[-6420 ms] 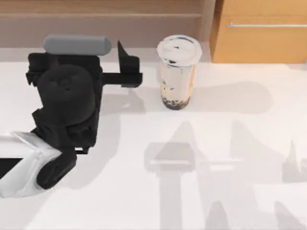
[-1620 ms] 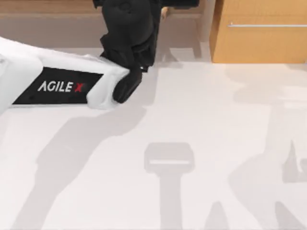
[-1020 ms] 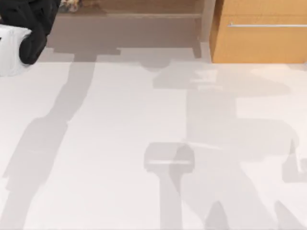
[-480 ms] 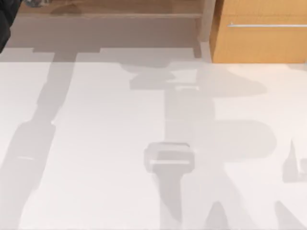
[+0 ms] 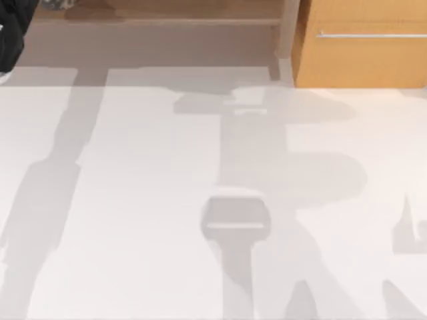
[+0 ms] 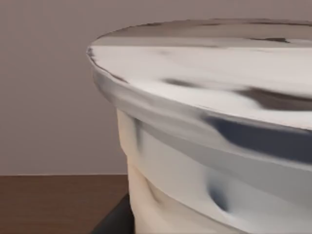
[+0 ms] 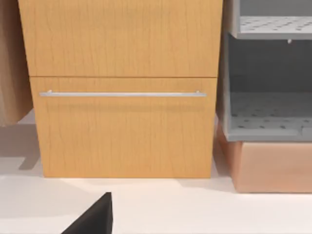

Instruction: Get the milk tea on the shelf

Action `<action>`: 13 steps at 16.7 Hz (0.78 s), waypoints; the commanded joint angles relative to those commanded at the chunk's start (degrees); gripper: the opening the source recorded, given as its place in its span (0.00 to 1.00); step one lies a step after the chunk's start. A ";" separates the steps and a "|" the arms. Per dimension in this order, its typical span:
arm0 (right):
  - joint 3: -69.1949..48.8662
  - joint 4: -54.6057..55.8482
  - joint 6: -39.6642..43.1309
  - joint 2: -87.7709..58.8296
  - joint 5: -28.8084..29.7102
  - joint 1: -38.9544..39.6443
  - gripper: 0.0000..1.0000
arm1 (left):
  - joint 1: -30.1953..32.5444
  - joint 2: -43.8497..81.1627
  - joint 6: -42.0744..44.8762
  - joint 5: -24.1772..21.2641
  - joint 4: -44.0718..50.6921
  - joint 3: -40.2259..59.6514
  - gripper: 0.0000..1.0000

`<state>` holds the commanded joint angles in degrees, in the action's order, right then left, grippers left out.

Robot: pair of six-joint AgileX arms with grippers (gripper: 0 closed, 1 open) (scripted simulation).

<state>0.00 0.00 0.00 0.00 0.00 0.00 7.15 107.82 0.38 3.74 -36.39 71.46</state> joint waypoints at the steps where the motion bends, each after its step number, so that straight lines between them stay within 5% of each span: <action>1: 0.00 0.00 0.00 0.00 0.00 0.00 1.00 | -0.06 0.84 0.00 -0.10 -0.36 0.79 0.00; 8: 0.00 0.00 0.00 0.00 0.00 0.00 1.00 | -0.42 5.34 -0.11 -0.40 -1.75 3.80 0.00; 13: 0.00 0.00 0.00 0.00 0.00 0.00 1.00 | -0.42 5.34 -0.11 -0.40 -1.75 3.80 0.38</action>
<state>0.00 0.00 0.00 0.00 0.00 0.00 6.73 113.17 0.27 3.34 -38.13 75.27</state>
